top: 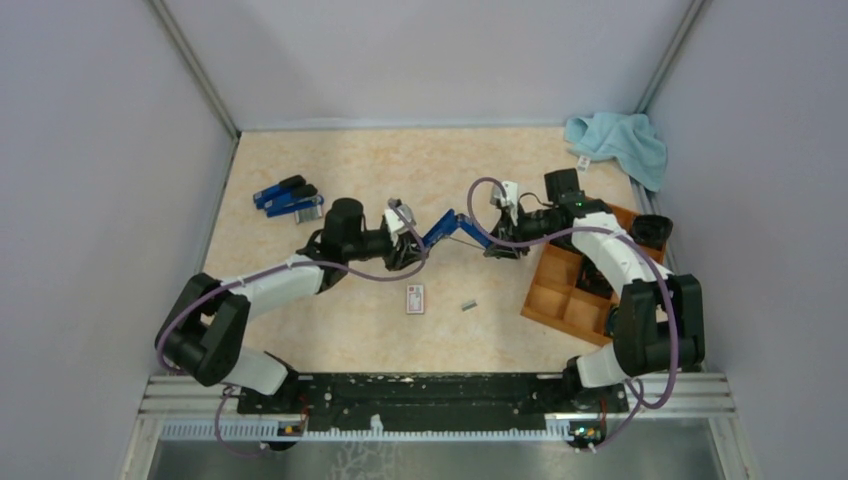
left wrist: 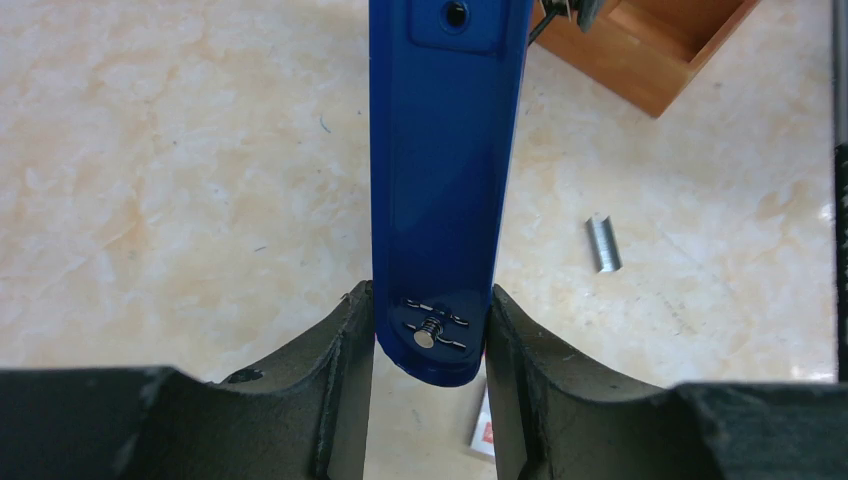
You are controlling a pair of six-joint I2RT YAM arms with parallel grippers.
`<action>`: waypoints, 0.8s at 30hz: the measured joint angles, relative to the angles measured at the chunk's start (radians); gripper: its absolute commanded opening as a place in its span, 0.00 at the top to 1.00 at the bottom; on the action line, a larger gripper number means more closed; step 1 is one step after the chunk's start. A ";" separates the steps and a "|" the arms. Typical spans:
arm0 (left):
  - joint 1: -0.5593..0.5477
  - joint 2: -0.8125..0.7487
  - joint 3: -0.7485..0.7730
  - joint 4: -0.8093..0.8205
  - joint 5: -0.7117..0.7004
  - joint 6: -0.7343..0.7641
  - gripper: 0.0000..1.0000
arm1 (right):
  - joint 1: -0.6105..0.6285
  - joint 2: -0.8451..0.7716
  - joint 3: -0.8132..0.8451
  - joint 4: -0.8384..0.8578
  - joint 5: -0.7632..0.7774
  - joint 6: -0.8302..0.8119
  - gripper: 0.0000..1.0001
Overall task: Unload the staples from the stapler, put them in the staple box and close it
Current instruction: Unload the staple at the center of the board.
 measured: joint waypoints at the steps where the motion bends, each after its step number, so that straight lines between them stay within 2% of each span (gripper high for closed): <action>1: 0.000 0.000 0.000 0.005 0.008 -0.024 1.00 | 0.000 0.000 0.000 0.006 -0.013 0.021 1.00; 5: -0.005 0.000 -0.030 0.156 0.056 -0.211 0.98 | 0.003 -0.008 -0.001 0.078 -0.095 0.183 1.00; 9: -0.051 0.020 -0.098 0.428 0.051 -0.446 0.71 | 0.047 -0.080 -0.046 0.261 -0.156 0.442 1.00; 12: -0.108 0.071 -0.106 0.615 0.027 -0.602 0.38 | 0.073 -0.149 -0.112 0.476 -0.183 0.686 1.00; 13: -0.122 0.087 -0.107 0.672 0.017 -0.649 0.31 | 0.074 -0.166 -0.133 0.550 -0.190 0.769 1.00; 16: -0.149 0.098 -0.126 0.798 0.015 -0.748 0.14 | 0.071 -0.188 -0.170 0.751 -0.196 0.981 1.00; 18: -0.161 0.077 -0.171 0.853 -0.006 -0.791 0.10 | 0.061 -0.191 -0.178 0.841 -0.196 1.074 1.00; 21: -0.164 -0.020 -0.273 0.852 -0.066 -0.803 0.07 | 0.032 -0.203 -0.189 0.910 -0.193 1.145 1.00; 24: -0.164 -0.199 -0.373 0.766 -0.151 -0.784 0.01 | -0.005 -0.222 -0.178 0.824 -0.121 1.096 1.00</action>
